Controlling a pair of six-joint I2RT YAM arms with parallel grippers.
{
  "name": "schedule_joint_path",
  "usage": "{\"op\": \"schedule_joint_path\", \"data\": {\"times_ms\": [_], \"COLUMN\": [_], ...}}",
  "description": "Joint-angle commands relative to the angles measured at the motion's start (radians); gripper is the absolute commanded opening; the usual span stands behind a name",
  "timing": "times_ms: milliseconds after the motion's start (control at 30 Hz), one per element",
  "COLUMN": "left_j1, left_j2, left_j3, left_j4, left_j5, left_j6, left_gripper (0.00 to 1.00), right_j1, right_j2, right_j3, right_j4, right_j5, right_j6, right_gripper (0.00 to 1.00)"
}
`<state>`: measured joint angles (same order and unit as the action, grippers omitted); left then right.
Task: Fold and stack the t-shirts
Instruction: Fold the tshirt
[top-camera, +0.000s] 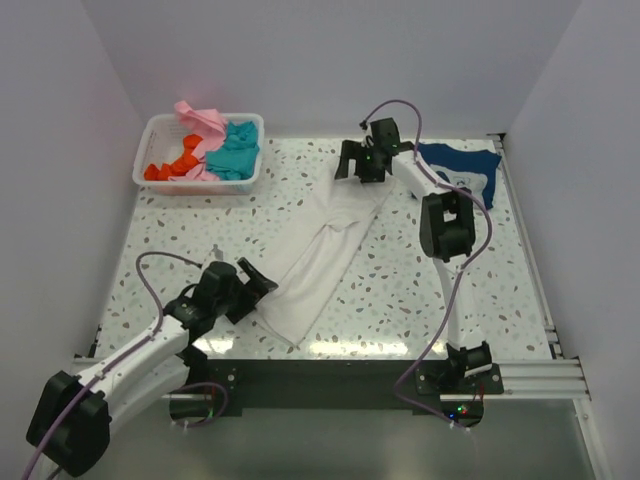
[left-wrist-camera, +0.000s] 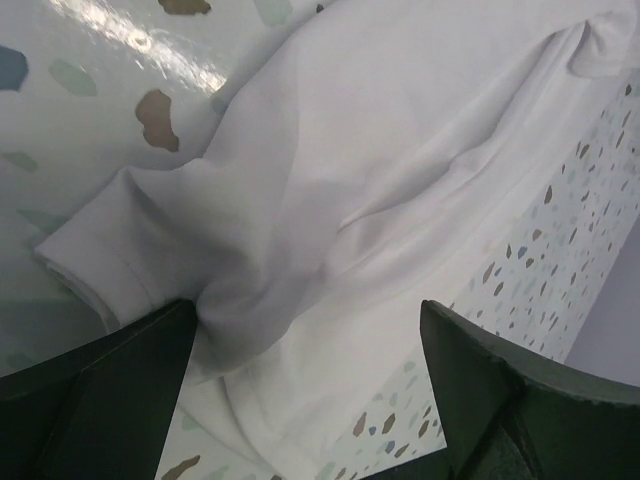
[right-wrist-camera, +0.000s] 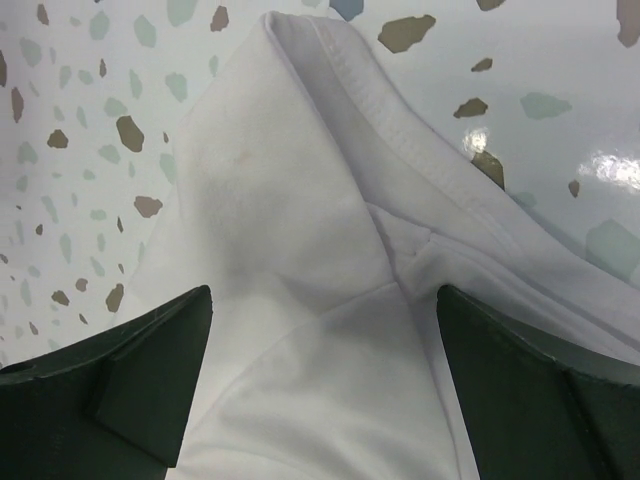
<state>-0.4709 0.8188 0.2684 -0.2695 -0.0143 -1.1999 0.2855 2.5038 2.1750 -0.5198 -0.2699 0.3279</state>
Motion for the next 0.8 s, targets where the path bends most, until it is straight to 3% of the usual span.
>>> {"op": "schedule_joint_path", "data": {"times_ms": [0,433,567,767], "left_j1": [-0.092,-0.509,-0.575,-0.667], "left_j2": [0.042,0.2,0.322,0.416], "left_j3": [-0.057,0.064,0.13,0.324], "left_j4": [-0.181,-0.185,-0.103,-0.227], "left_j5": [0.03,-0.032,-0.022,-0.134], "left_j6": [-0.084,-0.328,-0.304,-0.242], "left_gripper": [1.0,1.0,1.0,1.0], "right_j1": [0.001,0.001,0.003,0.003], "right_j2": [0.098,0.193,0.196,0.227], "right_j3": [0.0,0.147,0.144,0.222], "right_j4": [-0.06,-0.029,0.015,0.021], "right_j5": [-0.052,-0.094,-0.133,-0.147], "right_j6": [0.005,0.019,0.042,0.036], "right_gripper": [0.99,0.99,0.99,0.99]}}
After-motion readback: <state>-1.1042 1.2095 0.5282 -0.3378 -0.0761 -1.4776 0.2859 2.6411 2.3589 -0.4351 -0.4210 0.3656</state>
